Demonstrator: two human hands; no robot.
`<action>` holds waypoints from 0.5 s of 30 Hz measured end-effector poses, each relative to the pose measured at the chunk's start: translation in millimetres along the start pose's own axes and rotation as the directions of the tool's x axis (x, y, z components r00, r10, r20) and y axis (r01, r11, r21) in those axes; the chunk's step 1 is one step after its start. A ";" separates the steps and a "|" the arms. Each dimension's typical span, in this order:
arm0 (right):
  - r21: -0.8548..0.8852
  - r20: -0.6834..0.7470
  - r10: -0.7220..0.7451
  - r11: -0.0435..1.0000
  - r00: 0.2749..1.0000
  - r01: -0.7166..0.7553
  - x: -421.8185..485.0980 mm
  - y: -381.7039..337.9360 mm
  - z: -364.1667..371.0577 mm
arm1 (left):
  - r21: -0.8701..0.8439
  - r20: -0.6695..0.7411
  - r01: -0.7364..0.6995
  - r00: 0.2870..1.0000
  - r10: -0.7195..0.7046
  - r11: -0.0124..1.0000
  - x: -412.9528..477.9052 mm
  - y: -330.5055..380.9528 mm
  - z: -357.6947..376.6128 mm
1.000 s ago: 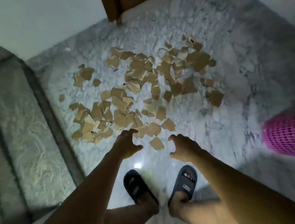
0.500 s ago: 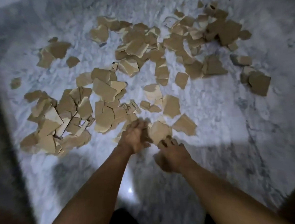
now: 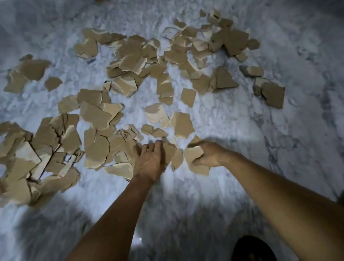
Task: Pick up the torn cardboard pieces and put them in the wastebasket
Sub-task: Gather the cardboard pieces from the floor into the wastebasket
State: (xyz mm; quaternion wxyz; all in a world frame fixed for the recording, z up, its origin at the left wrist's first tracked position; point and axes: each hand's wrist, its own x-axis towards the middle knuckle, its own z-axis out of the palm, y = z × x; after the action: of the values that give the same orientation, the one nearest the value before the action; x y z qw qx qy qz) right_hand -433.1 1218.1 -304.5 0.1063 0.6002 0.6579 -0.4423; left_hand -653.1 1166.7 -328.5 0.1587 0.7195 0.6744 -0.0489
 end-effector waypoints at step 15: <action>-0.060 -0.134 0.149 0.986 0.980 -0.158 18.5 33.3 39.4 | -0.184 0.308 0.009 0.950 0.049 0.983 13.7 23.6 -9.7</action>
State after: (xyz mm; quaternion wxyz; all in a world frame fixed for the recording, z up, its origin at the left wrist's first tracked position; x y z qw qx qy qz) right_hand -423.9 1199.3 -355.2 0.1185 0.6722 0.6304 -0.3697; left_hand -630.1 1181.7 -319.4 0.3289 0.6918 0.6354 -0.0976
